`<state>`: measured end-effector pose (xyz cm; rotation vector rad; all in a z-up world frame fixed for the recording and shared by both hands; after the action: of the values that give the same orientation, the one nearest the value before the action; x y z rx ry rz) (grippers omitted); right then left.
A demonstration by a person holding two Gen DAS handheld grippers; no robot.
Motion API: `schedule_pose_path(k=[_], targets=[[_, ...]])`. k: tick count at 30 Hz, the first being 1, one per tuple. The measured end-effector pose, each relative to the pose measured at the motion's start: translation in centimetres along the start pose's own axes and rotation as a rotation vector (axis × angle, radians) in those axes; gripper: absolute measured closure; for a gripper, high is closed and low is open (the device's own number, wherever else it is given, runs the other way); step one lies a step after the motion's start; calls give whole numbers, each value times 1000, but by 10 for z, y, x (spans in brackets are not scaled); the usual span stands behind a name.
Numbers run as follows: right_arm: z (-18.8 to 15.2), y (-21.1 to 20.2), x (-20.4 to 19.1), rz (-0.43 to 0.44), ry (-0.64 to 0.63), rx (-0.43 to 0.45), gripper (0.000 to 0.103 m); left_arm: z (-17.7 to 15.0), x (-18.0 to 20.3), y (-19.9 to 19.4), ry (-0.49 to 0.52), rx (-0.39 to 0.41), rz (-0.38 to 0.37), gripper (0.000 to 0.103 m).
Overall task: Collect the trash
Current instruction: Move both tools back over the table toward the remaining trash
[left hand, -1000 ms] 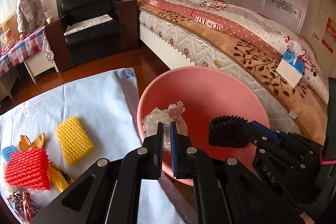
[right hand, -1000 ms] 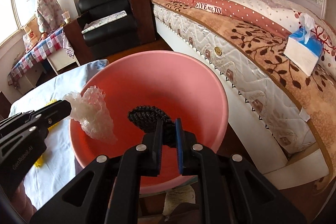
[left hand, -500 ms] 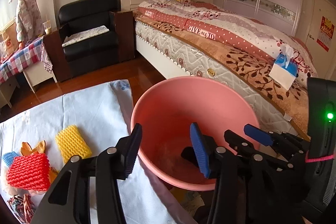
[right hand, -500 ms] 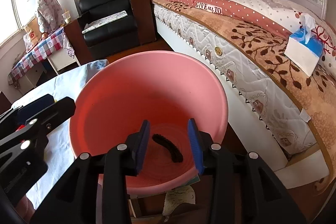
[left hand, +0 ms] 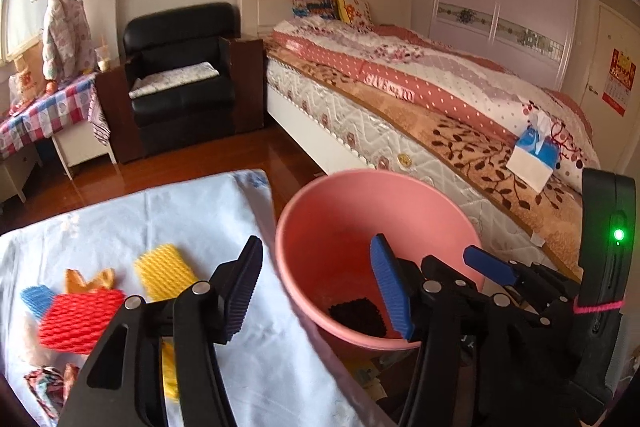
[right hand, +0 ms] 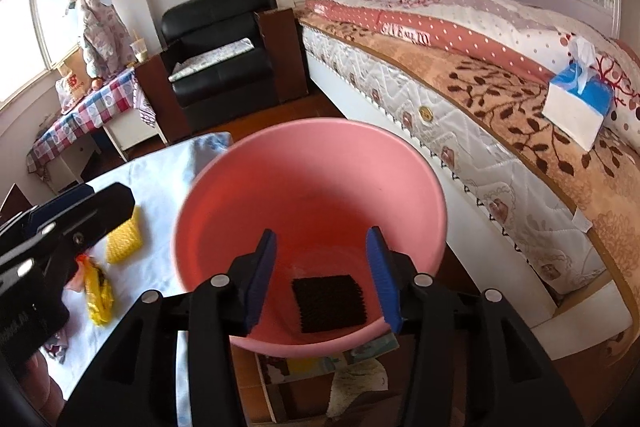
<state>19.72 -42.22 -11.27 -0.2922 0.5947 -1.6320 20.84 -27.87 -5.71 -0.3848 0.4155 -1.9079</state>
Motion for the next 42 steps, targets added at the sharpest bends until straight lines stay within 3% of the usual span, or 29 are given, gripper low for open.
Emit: schedule_pose_path(k=[13, 16, 23, 32, 36, 42], targets=[[-2, -44, -64, 162, 24, 29, 54, 1, -52, -56, -25, 37, 72, 47], [-5, -52, -82, 189, 32, 32, 48, -3, -69, -71, -40, 43, 92, 47], [-13, -71, -131, 242, -47, 79, 48, -15, -129, -117, -65, 68, 163, 47], [-32, -66, -172, 293, -90, 20, 48, -51, -223, -175, -140, 68, 273, 47], [-45, -61, -184, 332, -109, -31, 48, -76, -261, -190, -194, 32, 310, 47], [-54, -57, -193, 373, -139, -49, 48, -114, -284, -195, -242, -51, 317, 48]])
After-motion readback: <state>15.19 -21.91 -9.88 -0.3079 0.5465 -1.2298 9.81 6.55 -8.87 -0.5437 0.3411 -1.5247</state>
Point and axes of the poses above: each gripper's, at about its wrist camera, not at the fingertips, and y roughly the way its jaws point, x to its right, z to its top, the point moved 6 cm from there along y, roughly the way its jaws point, and after that the axes turned 11 degrees about x, right-handed, at the moved point
